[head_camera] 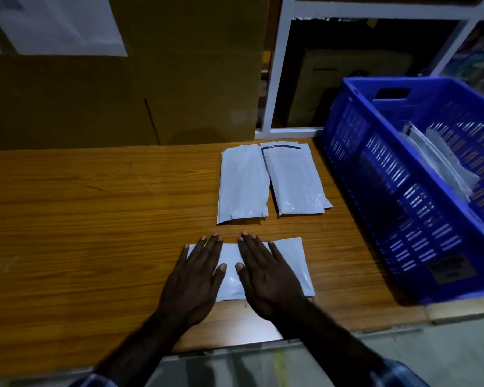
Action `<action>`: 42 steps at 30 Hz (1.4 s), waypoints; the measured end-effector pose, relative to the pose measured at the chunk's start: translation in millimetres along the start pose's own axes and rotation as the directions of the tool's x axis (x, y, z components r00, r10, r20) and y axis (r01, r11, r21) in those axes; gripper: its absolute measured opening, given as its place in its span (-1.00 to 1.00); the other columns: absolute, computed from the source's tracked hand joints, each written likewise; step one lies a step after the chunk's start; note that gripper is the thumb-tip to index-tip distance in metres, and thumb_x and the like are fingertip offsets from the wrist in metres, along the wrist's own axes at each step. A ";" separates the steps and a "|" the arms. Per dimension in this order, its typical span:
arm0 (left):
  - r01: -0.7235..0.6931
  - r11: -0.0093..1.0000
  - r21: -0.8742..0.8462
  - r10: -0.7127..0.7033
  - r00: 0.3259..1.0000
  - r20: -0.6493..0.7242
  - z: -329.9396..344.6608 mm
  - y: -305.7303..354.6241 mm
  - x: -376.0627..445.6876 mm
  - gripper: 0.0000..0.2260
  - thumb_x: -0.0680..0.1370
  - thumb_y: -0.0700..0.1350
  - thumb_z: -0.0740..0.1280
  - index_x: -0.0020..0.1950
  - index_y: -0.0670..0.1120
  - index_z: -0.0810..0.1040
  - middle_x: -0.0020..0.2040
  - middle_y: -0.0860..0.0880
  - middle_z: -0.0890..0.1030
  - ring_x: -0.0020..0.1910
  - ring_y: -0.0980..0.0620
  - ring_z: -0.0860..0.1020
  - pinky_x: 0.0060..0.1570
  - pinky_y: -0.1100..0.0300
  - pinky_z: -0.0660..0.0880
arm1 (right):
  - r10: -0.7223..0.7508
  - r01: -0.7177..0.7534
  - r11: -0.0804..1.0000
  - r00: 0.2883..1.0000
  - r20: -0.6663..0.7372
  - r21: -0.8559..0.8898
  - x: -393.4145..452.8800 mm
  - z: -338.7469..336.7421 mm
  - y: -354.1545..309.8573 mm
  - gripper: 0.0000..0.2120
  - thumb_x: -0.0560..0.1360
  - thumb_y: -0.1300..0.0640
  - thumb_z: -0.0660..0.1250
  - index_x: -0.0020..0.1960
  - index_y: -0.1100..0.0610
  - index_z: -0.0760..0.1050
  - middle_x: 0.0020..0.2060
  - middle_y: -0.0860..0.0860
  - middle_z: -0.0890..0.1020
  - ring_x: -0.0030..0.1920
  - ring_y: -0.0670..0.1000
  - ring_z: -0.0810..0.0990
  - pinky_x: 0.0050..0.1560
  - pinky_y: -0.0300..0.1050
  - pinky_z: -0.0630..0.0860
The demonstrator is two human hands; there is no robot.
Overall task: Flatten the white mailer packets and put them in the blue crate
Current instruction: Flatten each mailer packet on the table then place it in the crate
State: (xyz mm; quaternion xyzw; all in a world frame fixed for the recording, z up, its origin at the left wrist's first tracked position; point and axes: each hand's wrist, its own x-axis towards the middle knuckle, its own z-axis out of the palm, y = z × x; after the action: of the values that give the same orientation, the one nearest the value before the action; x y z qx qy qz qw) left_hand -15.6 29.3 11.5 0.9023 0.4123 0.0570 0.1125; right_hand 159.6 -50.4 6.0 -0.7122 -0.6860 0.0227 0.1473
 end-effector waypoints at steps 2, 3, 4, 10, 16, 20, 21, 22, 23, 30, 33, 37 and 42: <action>0.033 0.999 0.004 -0.033 0.999 0.021 -5.1 -7.8 -5.3 -0.43 0.60 0.26 -0.33 0.58 0.08 -0.20 0.57 0.15 -0.20 0.53 0.21 -0.24 0.49 0.08 -0.29 | 0.058 -0.056 0.998 0.997 0.051 -0.029 -3.2 -5.3 8.8 -0.45 0.70 -0.13 -0.14 0.61 0.11 0.02 0.60 -0.01 0.02 0.59 -0.10 -0.11 0.57 0.03 -0.10; 0.051 0.999 0.010 -0.051 0.998 0.037 -7.5 -13.1 -8.3 -0.43 0.59 0.27 -0.33 0.57 0.09 -0.24 0.56 0.17 -0.24 0.52 0.23 -0.28 0.48 0.07 -0.34 | 0.085 -0.082 0.996 0.993 0.076 -0.036 -5.5 -8.5 14.8 -0.44 0.70 -0.15 -0.17 0.62 0.07 -0.06 0.60 -0.05 -0.06 0.58 -0.12 -0.18 0.57 0.02 -0.18; 0.066 0.998 0.020 -0.067 0.996 0.050 -9.7 -17.6 -11.4 -0.43 0.59 0.27 -0.34 0.56 0.09 -0.27 0.55 0.17 -0.27 0.51 0.24 -0.30 0.47 0.07 -0.36 | 0.113 -0.109 0.993 0.989 0.094 -0.039 -8.4 -12.1 21.2 -0.43 0.69 -0.17 -0.19 0.62 0.05 -0.13 0.59 -0.07 -0.13 0.57 -0.13 -0.22 0.56 0.01 -0.24; 0.094 0.995 0.023 -0.095 0.993 0.073 -15.8 -20.6 -15.2 -0.38 0.54 0.31 -0.38 0.56 0.08 -0.29 0.55 0.16 -0.28 0.50 0.22 -0.33 0.46 0.05 -0.40 | 0.266 -0.260 0.962 0.960 0.089 -0.081 -24.1 -21.6 49.3 -0.35 0.63 -0.22 -0.29 0.62 0.08 -0.17 0.59 -0.03 -0.19 0.57 -0.08 -0.28 0.54 0.00 -0.33; 0.030 1.000 -0.006 -0.030 0.997 -0.065 -17.6 5.3 -14.1 -0.42 0.63 0.18 -0.23 0.60 -0.04 -0.10 0.59 0.06 -0.13 0.55 0.15 -0.22 0.51 0.04 -0.25 | 0.116 -0.112 0.992 0.991 0.073 -0.052 -18.6 -28.7 12.1 -0.41 0.69 -0.09 -0.24 0.60 0.23 -0.10 0.59 0.14 -0.14 0.59 0.08 -0.23 0.56 0.14 -0.21; -0.052 0.999 -0.001 0.052 0.995 -0.087 -5.1 25.9 -6.2 -0.49 0.68 0.04 -0.18 0.56 -0.15 0.18 0.56 -0.08 0.19 0.56 -0.01 0.11 0.45 -0.08 0.04 | 0.014 -0.015 1.000 0.999 0.048 0.019 -19.7 -5.8 -10.4 -0.48 0.70 0.04 -0.08 0.56 0.32 0.11 0.56 0.21 0.10 0.59 0.14 0.01 0.52 0.20 0.12; -0.053 0.999 0.005 0.053 0.995 -0.079 -2.1 27.0 -5.3 -0.50 0.68 0.03 -0.17 0.54 -0.15 0.21 0.55 -0.10 0.23 0.55 -0.03 0.15 0.43 -0.11 0.08 | 0.028 -0.029 0.999 0.998 0.053 0.021 -19.7 -2.6 -10.4 -0.48 0.70 0.04 -0.07 0.56 0.31 0.13 0.56 0.20 0.13 0.59 0.13 0.04 0.50 0.19 0.16; -0.049 0.999 0.013 0.050 0.996 -0.071 0.3 27.2 -5.4 -0.51 0.68 0.02 -0.15 0.54 -0.14 0.23 0.55 -0.10 0.23 0.55 -0.04 0.15 0.43 -0.14 0.09 | 0.034 -0.035 0.999 0.998 0.049 0.022 -19.6 -1.2 -10.0 -0.49 0.70 0.04 -0.06 0.56 0.30 0.15 0.56 0.19 0.15 0.58 0.11 0.06 0.50 0.18 0.18; -0.043 0.999 0.024 0.044 0.997 -0.065 2.7 27.0 -5.5 -0.52 0.68 0.01 -0.12 0.55 -0.12 0.22 0.56 -0.08 0.20 0.56 -0.03 0.13 0.44 -0.16 0.09 | 0.032 -0.033 0.999 0.999 0.038 0.021 -19.5 -1.0 -9.4 -0.49 0.70 0.04 -0.05 0.55 0.29 0.16 0.56 0.18 0.16 0.58 0.11 0.08 0.49 0.17 0.19; -0.023 0.998 0.051 0.024 1.000 -0.006 2.5 23.8 -6.7 -0.50 0.66 0.23 -0.15 0.60 0.14 0.01 0.61 0.07 -0.09 0.58 0.04 -0.15 0.51 -0.14 -0.15 | 0.025 -0.024 0.999 0.999 0.036 -0.023 -23.3 -7.4 -3.3 -0.46 0.70 -0.03 -0.05 0.58 0.25 0.11 0.57 0.15 0.11 0.59 0.08 0.02 0.52 0.21 0.10; 0.024 1.000 0.016 -0.024 1.000 -0.011 -1.7 12.3 -15.6 -0.49 0.63 0.29 -0.16 0.57 0.25 -0.09 0.59 0.15 -0.17 0.56 0.10 -0.21 0.50 0.03 -0.28 | 0.114 -0.109 0.992 0.990 0.084 -0.065 -32.5 -15.8 14.4 -0.42 0.69 -0.11 -0.16 0.62 0.14 -0.07 0.60 0.03 -0.04 0.59 -0.02 -0.14 0.56 0.16 -0.10; 0.137 0.990 0.043 -0.138 0.990 0.023 -13.8 -20.5 -35.1 -0.40 0.55 0.34 -0.31 0.56 0.18 -0.24 0.56 0.18 -0.24 0.53 0.17 -0.27 0.46 0.10 -0.40 | 0.282 -0.257 0.955 0.940 0.190 -0.145 -47.4 -37.3 51.5 -0.34 0.59 -0.19 -0.38 0.61 0.10 -0.26 0.58 0.00 -0.24 0.57 -0.04 -0.30 0.54 0.10 -0.29; 0.087 0.995 -0.037 -0.087 0.996 0.017 -23.9 -17.8 -41.4 -0.37 0.58 0.28 -0.28 0.59 0.02 -0.17 0.58 0.09 -0.17 0.54 0.18 -0.25 0.49 0.12 -0.32 | 0.211 -0.197 0.976 0.964 0.162 -0.097 -37.3 -45.4 30.6 -0.36 0.64 -0.11 -0.28 0.60 0.24 -0.12 0.57 0.14 -0.20 0.59 0.09 -0.22 0.55 0.14 -0.26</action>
State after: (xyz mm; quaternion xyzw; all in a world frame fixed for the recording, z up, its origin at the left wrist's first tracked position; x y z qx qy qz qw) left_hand -60.3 13.0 29.8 0.8815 0.4492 0.0531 0.1351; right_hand 197.8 -95.7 35.6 -0.7797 -0.6196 0.0712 0.0559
